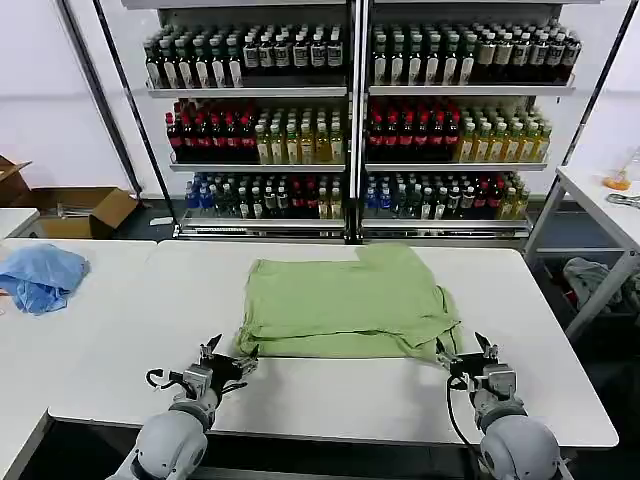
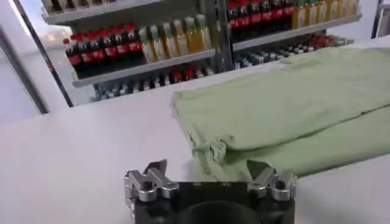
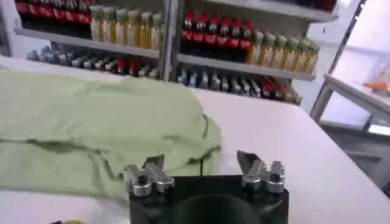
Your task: Fold and organize the clothes.
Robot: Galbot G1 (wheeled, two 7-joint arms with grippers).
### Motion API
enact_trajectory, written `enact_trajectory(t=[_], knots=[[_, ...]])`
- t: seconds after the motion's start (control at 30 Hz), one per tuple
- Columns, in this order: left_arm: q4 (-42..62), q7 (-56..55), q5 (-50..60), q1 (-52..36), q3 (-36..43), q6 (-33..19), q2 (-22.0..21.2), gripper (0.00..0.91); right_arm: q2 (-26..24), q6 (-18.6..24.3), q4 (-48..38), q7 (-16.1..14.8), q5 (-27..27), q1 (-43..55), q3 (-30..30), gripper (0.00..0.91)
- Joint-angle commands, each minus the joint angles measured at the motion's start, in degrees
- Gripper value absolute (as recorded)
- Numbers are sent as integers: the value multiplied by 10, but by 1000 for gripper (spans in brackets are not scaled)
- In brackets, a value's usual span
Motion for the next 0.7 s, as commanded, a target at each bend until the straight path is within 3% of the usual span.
enact_trajectory(t=[0.03, 0.07, 0.7], knots=[[12, 0, -8, 7, -1, 0, -2, 81, 5, -7, -18, 2, 26, -1, -7, 50], [12, 1, -10, 7, -1, 0, -2, 50, 5, -6, -20, 2, 28, 2, -9, 0], [11, 24, -57, -1, -6, -8, 4, 30, -13, -4, -33, -6, 77, 26, -7, 0]])
